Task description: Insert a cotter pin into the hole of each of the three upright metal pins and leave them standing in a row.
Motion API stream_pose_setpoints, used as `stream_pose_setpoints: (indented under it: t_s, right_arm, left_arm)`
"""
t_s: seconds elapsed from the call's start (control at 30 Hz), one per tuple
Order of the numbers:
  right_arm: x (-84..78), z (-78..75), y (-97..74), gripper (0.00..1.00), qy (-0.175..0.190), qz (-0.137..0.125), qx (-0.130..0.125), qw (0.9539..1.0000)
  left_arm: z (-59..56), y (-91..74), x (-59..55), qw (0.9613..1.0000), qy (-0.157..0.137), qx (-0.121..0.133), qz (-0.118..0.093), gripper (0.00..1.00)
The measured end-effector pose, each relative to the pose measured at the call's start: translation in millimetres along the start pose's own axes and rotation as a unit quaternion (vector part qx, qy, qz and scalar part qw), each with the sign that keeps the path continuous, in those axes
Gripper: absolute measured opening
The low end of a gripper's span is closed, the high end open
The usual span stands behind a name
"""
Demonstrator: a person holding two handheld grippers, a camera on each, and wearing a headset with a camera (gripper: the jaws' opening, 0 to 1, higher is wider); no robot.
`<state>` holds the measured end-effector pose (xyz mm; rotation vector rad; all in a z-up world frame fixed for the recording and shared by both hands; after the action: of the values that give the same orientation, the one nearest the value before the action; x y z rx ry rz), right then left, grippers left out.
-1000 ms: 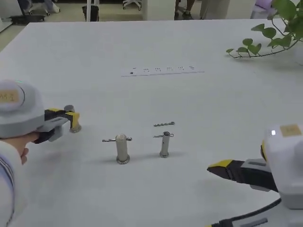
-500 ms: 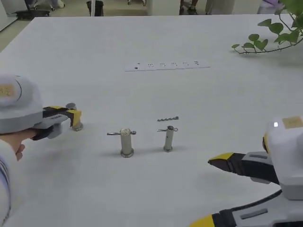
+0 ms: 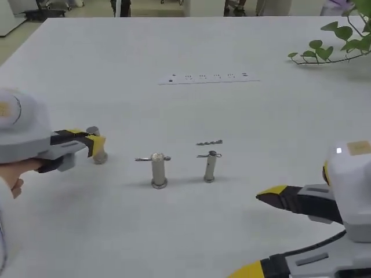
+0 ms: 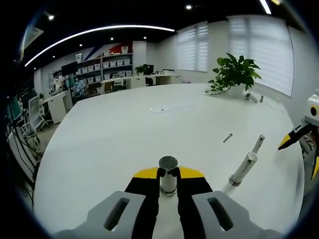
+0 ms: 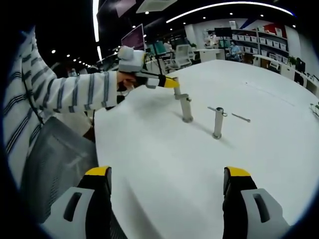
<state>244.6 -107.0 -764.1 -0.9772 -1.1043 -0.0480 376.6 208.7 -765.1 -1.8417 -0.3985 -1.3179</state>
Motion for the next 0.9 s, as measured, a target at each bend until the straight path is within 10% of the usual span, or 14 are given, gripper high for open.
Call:
stream_pose_setpoints:
  t_s: [0.9]
  right_arm:
    - [1.0, 3.4, -0.1, 0.94, -0.001, 0.001, 0.001, 1.0]
  left_arm:
    - [-63.9, -45.1, 27.0, 0.9904, 0.065, -0.112, -0.049, 0.1]
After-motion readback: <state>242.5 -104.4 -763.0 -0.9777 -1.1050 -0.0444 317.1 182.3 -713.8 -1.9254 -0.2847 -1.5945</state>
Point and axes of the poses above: the centre of the closed fingertips' face, and the gripper's own axes: y roughly forward along the fingers, z roughly to its left, x roughly out of its top, the point moved 10 cm from there along -y, roughly backward along the fingers, and after that the axes turned 12 degrees about -x, right-handed, at the moved point
